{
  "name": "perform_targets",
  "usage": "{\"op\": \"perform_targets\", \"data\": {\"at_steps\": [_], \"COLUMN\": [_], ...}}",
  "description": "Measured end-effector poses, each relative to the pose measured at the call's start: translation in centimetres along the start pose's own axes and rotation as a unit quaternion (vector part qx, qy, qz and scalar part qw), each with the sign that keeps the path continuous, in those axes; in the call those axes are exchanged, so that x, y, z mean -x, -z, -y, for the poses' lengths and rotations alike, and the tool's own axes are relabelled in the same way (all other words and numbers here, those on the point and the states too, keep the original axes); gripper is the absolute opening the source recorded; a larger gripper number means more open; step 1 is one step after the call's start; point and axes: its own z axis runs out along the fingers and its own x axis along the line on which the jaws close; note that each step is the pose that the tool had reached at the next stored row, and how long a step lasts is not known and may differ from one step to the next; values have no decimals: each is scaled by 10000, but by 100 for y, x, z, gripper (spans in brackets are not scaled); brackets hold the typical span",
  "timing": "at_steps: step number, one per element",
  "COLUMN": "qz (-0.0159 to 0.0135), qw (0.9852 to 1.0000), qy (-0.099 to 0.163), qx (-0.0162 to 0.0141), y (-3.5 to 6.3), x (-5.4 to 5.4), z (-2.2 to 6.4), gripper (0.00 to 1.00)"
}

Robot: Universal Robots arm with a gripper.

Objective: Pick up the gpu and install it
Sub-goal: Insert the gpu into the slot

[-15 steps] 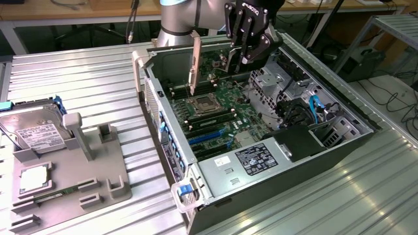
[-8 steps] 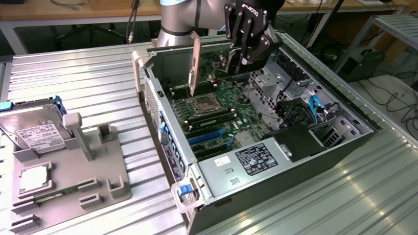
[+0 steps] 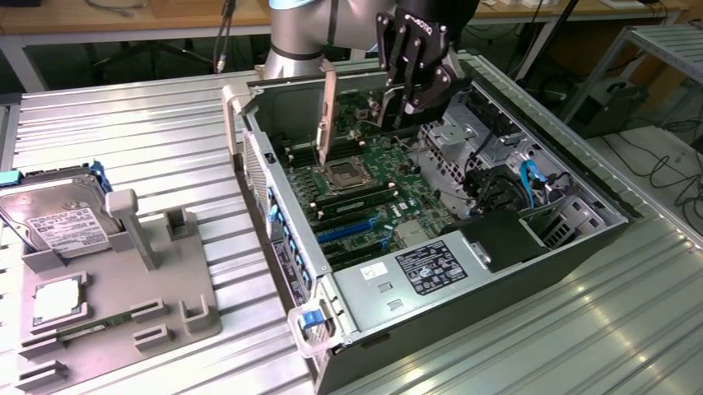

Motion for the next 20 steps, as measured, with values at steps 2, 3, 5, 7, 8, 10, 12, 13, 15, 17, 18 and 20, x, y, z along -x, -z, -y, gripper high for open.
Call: {"op": "perform_targets", "data": {"at_steps": [2,3,5,7,8,10,12,13,15,17,18,20], "qz": [0,0,0,0,0,0,0,0,0,0,0,0], "qw": [10000,10000,10000,10000,10000,10000,10000,10000,10000,10000,10000,10000], "qy": [0,0,0,0,0,0,0,0,0,0,0,0], "qx": [0,0,0,0,0,0,0,0,0,0,0,0], "y": [-13,-18,-26,-32,-35,-43,-50,-53,-58,-63,-66,-73], "x": [0,0,0,0,0,0,0,0,0,0,0,-1], "z": [0,0,0,0,0,0,0,0,0,0,0,0], "gripper": [28,28,28,28,28,28,28,28,28,28,28,28]}}
